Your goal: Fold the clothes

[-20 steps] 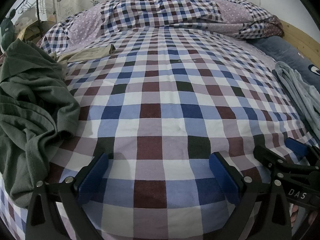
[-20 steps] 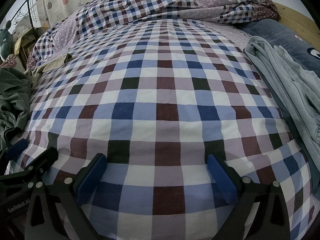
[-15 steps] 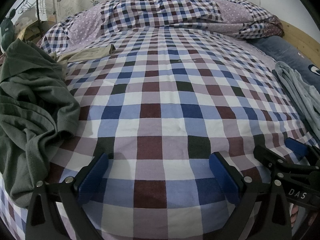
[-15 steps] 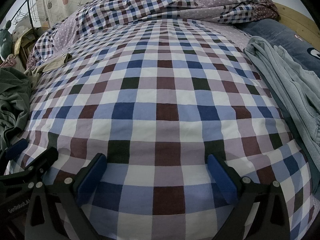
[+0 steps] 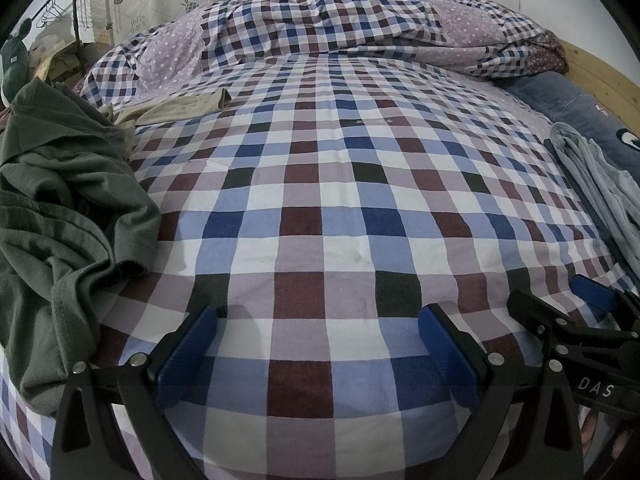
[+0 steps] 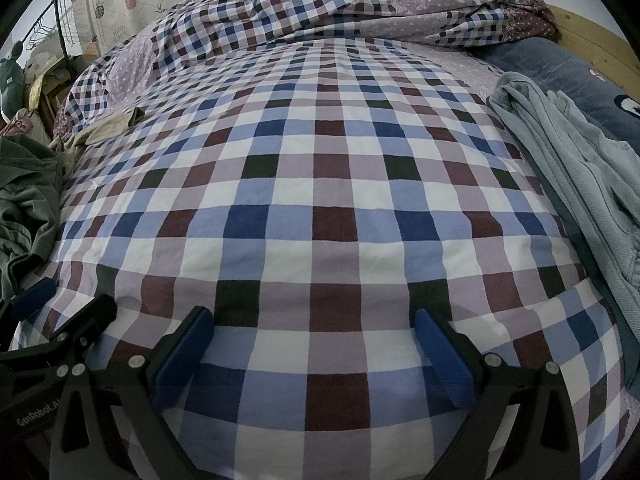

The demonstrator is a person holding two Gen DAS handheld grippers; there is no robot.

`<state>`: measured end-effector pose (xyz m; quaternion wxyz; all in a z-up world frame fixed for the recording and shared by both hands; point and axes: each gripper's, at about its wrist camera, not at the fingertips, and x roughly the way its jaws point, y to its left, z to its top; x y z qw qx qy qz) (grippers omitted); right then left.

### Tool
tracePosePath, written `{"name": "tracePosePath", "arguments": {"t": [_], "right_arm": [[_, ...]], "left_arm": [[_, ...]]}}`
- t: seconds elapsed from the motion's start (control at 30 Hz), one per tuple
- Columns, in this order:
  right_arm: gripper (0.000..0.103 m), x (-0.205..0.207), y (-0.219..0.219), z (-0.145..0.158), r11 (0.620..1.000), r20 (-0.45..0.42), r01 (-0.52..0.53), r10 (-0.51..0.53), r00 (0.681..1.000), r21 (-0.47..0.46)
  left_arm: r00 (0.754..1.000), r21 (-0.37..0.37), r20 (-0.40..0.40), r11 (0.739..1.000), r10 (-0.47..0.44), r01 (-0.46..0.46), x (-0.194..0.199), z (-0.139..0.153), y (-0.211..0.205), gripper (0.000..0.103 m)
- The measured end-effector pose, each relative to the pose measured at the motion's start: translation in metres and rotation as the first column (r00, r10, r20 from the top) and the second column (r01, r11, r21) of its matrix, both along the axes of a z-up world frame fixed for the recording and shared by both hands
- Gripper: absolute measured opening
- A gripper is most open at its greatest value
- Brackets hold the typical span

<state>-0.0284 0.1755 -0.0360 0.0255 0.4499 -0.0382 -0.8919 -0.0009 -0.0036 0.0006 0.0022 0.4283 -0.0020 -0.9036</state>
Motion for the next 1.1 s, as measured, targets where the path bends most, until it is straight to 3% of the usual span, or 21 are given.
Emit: {"name": "tracePosePath", "arguments": {"t": [0.67,0.93,1.1], "right_arm": [[0.103,-0.001,-0.002,0.004,1.0,0.0,0.0,0.0,1.0,0.015],[0.103,0.007,0.0,0.009,1.0,-0.043,-0.002,0.002,0.999,-0.015],[0.103,0.018,-0.001,0.02,0.999,-0.134,-0.026,0.019,0.991,-0.047]], "left_arm": [[1.0,0.017,-0.015,1.0,-0.005,0.005,0.003,0.006,0.002,0.102],[0.994,0.059,-0.105,0.998,-0.011,0.018,0.02,0.025,-0.01,0.102],[0.983,0.08,-0.179,0.997,0.037,-0.023,0.033,0.049,-0.034,0.102]]}}
